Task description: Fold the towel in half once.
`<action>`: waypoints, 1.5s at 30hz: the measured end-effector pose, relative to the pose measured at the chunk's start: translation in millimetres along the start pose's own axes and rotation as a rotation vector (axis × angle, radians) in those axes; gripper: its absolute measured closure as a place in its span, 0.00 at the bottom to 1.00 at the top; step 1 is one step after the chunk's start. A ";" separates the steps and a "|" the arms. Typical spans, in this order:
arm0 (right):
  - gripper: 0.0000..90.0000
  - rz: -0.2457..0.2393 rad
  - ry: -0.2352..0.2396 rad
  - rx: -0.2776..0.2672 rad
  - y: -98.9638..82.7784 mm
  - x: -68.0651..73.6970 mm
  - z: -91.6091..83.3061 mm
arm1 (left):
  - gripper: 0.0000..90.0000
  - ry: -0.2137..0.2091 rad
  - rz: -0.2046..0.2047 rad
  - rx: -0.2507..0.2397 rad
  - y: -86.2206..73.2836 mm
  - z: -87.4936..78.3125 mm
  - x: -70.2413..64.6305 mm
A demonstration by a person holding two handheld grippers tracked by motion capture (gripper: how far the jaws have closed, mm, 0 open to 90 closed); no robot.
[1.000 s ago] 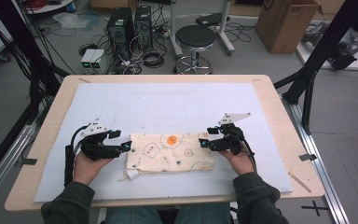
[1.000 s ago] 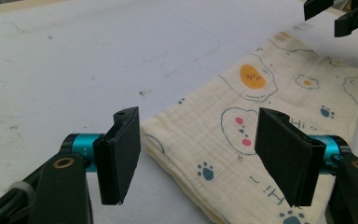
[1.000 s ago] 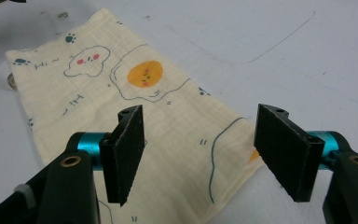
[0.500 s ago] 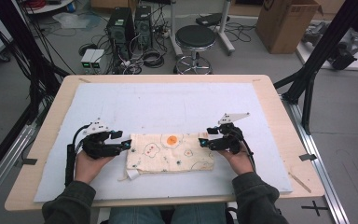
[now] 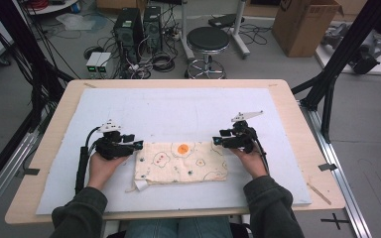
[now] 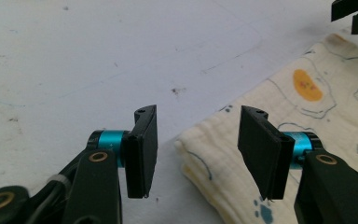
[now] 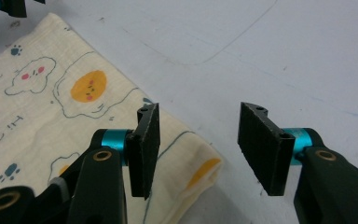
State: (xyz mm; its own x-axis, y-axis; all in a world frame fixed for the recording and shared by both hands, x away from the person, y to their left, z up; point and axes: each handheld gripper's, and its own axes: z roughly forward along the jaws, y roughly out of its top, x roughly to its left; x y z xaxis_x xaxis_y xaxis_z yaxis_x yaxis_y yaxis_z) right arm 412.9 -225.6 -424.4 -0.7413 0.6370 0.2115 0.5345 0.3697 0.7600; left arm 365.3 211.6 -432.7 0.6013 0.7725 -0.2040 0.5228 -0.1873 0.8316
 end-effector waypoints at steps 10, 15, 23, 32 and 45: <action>0.68 0.060 0.064 0.106 -6.2 -11.4 12.4 | 0.57 -0.048 -0.015 0.103 3.7 18.2 0.7; 0.72 0.067 0.073 0.120 -7.4 -12.2 12.3 | 0.65 -0.061 -0.033 0.153 3.3 24.5 1.5; 0.91 0.018 0.076 0.145 -6.3 -7.4 14.5 | 0.91 -0.064 0.015 0.175 3.5 20.2 3.1; 0.94 0.005 0.076 0.143 4.8 -3.1 11.0 | 0.94 -0.030 0.001 0.112 10.0 14.7 8.8; 0.95 0.064 0.019 0.010 36.2 -20.5 3.0 | 0.94 0.014 0.008 -0.005 32.3 14.5 19.0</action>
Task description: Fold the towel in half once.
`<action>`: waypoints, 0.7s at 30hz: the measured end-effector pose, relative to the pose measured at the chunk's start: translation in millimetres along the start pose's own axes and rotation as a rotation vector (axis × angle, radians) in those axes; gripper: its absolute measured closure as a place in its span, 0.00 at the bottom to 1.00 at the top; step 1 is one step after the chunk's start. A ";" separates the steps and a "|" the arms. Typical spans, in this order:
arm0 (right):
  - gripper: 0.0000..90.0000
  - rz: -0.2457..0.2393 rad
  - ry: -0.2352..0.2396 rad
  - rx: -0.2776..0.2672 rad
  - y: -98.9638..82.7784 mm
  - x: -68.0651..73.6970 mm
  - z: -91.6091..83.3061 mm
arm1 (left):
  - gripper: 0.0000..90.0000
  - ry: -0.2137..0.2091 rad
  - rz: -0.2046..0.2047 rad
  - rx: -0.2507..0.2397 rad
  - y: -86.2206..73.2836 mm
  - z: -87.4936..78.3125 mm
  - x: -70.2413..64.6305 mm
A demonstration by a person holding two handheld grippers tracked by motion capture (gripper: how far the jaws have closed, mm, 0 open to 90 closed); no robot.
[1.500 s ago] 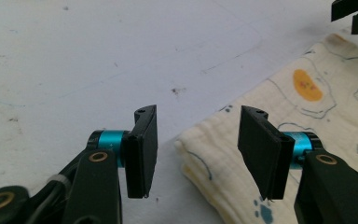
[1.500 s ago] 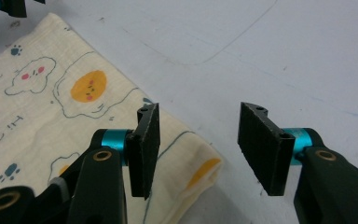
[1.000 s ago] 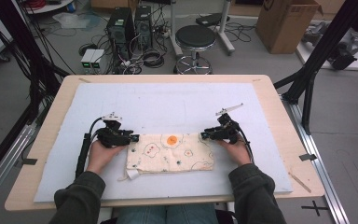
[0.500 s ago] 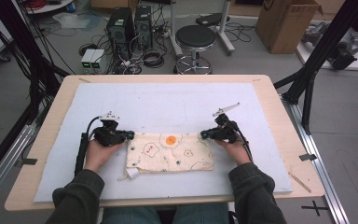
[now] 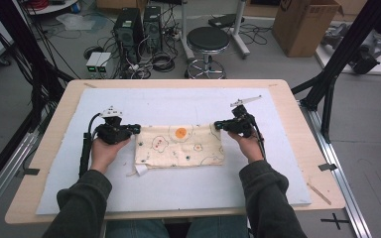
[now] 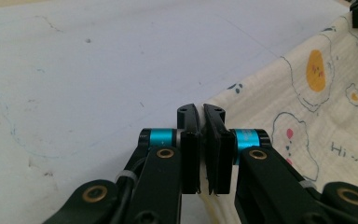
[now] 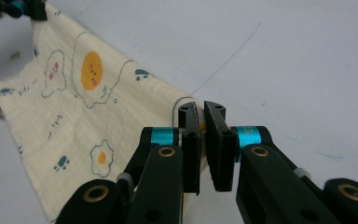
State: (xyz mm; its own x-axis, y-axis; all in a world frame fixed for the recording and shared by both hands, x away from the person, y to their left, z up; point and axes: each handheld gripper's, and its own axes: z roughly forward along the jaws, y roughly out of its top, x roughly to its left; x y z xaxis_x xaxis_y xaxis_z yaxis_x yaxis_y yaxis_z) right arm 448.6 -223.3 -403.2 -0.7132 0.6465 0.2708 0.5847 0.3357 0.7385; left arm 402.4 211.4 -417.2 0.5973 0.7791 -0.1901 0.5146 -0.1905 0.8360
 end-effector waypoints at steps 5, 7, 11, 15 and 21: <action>0.95 0.073 -0.010 0.055 -8.6 -10.3 16.1 | 0.94 0.025 0.008 0.040 -4.0 10.8 -0.5; 0.95 0.069 -0.012 0.053 -8.3 -10.0 17.8 | 0.94 0.019 0.006 0.039 -4.3 9.7 1.1; 0.95 0.068 0.011 0.026 -7.1 -8.9 13.5 | 0.94 0.013 0.022 0.020 -2.4 2.9 0.2; 0.95 0.038 0.016 0.017 -6.1 -4.2 9.2 | 0.94 0.010 0.055 0.012 -1.3 -2.6 -4.7; 0.95 0.036 0.032 -0.002 -13.9 -1.2 3.3 | 0.94 -0.007 0.058 -0.003 -8.9 -6.1 -10.8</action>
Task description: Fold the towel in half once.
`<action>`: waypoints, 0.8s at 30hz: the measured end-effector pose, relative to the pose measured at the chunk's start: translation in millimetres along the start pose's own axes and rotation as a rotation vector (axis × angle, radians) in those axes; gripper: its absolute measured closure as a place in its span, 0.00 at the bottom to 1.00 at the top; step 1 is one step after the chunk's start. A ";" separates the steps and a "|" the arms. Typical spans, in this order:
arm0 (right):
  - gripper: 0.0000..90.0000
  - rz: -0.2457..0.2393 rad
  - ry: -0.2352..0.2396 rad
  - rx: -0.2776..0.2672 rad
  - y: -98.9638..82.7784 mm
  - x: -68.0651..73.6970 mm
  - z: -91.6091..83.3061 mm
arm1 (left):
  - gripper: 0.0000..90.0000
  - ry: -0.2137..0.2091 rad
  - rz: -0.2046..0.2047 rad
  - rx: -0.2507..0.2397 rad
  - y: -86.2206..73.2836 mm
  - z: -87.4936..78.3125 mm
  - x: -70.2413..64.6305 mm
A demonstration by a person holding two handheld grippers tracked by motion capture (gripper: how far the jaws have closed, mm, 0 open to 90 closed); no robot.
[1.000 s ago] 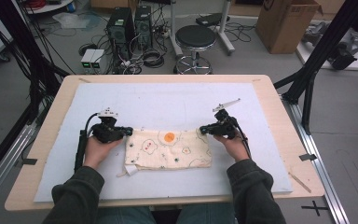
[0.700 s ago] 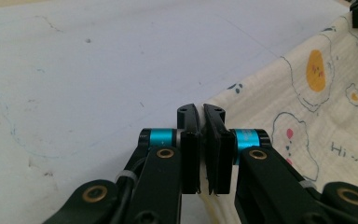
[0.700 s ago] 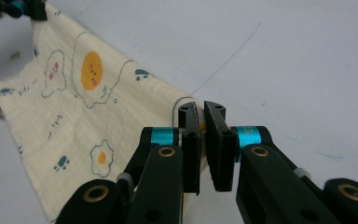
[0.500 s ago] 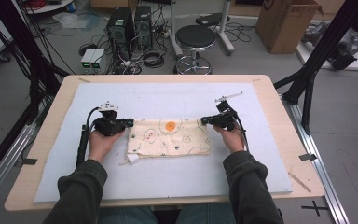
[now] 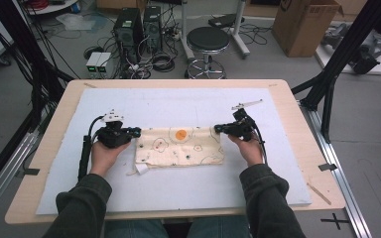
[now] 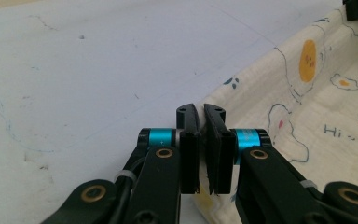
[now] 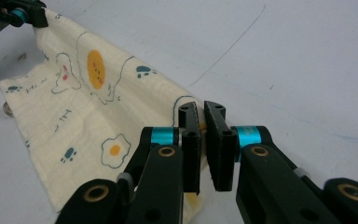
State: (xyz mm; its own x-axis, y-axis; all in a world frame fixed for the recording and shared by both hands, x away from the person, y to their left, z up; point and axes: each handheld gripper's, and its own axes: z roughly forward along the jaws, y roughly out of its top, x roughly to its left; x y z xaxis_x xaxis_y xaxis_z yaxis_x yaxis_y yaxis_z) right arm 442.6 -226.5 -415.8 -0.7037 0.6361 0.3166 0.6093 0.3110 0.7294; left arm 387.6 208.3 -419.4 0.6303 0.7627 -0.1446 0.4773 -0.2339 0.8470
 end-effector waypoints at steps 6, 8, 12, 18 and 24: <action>0.95 -0.011 0.019 -0.010 -1.9 3.8 -5.7 | 0.94 -0.012 0.040 0.018 -0.7 -5.9 -6.1; 0.95 -0.017 0.032 -0.018 -1.8 5.4 -8.0 | 0.93 -0.014 0.047 0.015 -0.4 -8.7 -8.3; 0.95 -0.033 0.042 -0.022 -4.9 8.5 -11.0 | 0.93 -0.022 0.042 -0.003 -5.4 -12.3 -11.6; 0.95 -0.030 0.064 -0.027 -14.8 10.9 -13.1 | 0.92 -0.035 0.062 -0.002 -13.2 -15.4 -16.7; 0.94 -0.058 0.082 -0.033 -15.5 18.3 -20.6 | 0.92 -0.052 0.088 -0.007 -14.0 -21.1 -20.9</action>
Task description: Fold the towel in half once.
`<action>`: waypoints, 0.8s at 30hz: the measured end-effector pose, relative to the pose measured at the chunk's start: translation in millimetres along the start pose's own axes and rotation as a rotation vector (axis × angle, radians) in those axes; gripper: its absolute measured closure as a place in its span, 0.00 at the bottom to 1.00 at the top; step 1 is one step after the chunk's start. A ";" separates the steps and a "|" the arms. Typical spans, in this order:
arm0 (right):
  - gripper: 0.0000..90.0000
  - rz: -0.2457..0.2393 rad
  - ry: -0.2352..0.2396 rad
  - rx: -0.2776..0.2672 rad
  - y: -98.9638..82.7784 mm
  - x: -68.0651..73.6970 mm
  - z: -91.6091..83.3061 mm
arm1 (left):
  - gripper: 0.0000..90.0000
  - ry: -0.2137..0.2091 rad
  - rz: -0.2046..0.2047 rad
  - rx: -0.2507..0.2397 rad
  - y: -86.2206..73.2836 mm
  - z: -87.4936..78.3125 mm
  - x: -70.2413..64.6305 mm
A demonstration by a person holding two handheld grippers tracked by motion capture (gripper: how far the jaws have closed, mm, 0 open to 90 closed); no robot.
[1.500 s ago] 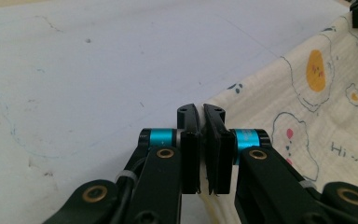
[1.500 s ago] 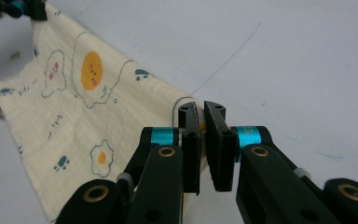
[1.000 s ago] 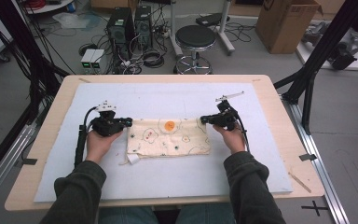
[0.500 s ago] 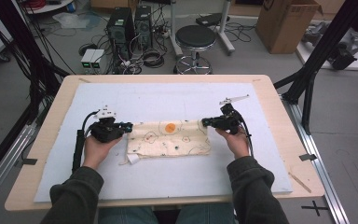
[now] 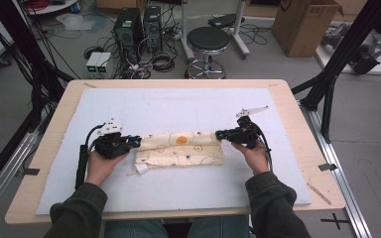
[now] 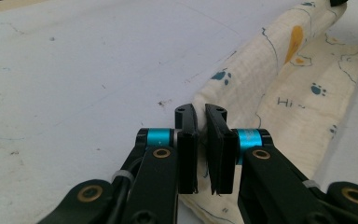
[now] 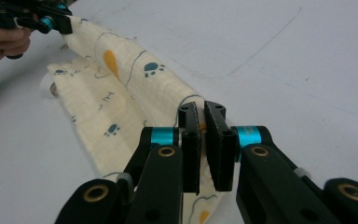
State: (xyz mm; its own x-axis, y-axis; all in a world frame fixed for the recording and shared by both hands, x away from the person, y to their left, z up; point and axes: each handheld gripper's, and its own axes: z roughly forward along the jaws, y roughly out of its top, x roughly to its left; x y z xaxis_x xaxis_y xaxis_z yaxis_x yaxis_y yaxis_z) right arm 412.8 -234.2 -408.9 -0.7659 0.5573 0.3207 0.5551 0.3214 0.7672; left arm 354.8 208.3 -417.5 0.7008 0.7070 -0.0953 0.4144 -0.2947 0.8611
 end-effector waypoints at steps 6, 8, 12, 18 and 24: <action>0.94 -0.015 0.011 0.009 -8.8 5.7 -2.3 | 0.92 -0.016 0.006 0.007 -8.9 -4.6 -3.8; 0.94 -0.014 0.020 0.010 -13.1 6.1 -2.0 | 0.92 -0.023 0.015 0.015 -10.9 -4.4 -6.5; 0.94 -0.016 0.026 0.016 -19.4 9.4 -3.1 | 0.92 -0.036 0.032 0.041 -12.5 -6.3 -10.2; 0.94 -0.025 0.030 0.036 -27.8 12.3 -2.6 | 0.91 -0.041 0.075 0.079 -13.5 -9.3 -15.6; 0.94 -0.042 0.033 0.049 -30.7 17.1 -2.9 | 0.91 -0.047 0.085 0.069 -18.2 -13.0 -19.4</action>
State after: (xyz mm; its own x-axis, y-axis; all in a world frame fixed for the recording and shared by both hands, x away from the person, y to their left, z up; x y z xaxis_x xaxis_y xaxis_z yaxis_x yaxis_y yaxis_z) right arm 381.7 -236.7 -425.3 -0.7985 0.5176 0.3074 0.5371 0.3818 0.7522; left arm 326.1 208.4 -424.8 0.7608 0.6473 -0.0476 0.3902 -0.3976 0.8305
